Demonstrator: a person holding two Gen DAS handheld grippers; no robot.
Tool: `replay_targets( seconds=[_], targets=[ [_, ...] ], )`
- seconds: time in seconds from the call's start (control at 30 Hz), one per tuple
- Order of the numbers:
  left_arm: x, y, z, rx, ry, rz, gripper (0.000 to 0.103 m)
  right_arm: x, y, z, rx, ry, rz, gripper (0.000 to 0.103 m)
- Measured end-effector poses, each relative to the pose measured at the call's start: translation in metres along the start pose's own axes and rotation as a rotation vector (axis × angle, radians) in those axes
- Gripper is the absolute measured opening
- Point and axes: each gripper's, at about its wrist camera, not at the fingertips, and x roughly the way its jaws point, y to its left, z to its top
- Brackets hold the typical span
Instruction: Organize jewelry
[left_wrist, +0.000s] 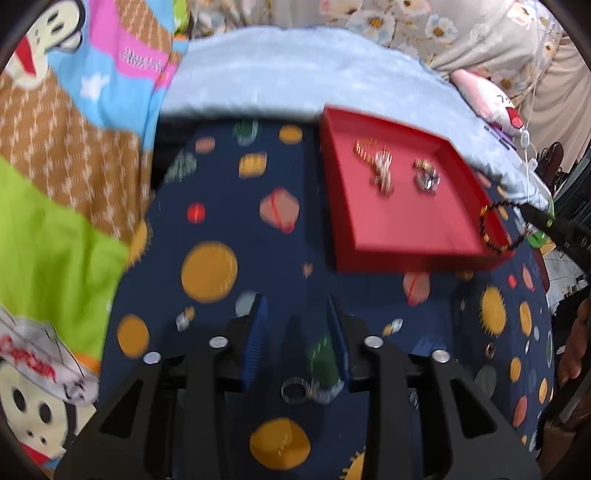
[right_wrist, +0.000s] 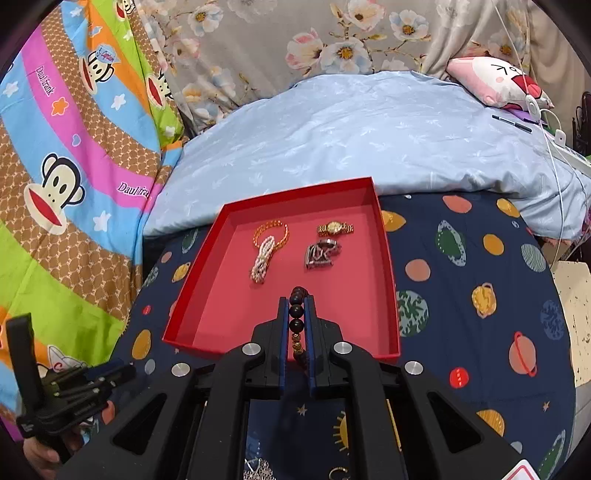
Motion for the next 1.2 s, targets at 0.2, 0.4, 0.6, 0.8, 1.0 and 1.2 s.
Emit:
replay_targets(
  seconds=[0.2, 0.4, 0.6, 0.8, 1.0, 1.2],
  targets=[
    [0.015, -0.012, -0.036, 0.056, 0.065, 0.040, 0.044, -0.001, 0.005, -0.008, -0.002, 0.010, 0.005, 0.007],
    [0.026, -0.018, -0.056, 0.096, 0.096, 0.073, 0.033, -0.002, 0.009, -0.009, -0.007, 0.013, 0.010, 0.007],
    [0.025, -0.022, -0.057, 0.121, 0.093, 0.072, 0.024, -0.002, 0.010, -0.009, -0.007, 0.012, 0.011, 0.007],
    [0.018, -0.029, -0.054, 0.111, 0.099, 0.048, 0.023, -0.002, 0.011, -0.008, -0.009, 0.011, 0.013, 0.007],
    [-0.013, -0.041, -0.022, 0.111, 0.016, 0.001, 0.023, -0.004, 0.017, 0.002, -0.030, -0.006, 0.020, 0.007],
    [-0.036, -0.055, 0.050, 0.104, -0.128, -0.059, 0.023, 0.002, 0.023, 0.030, -0.057, -0.036, 0.034, 0.007]
  ],
)
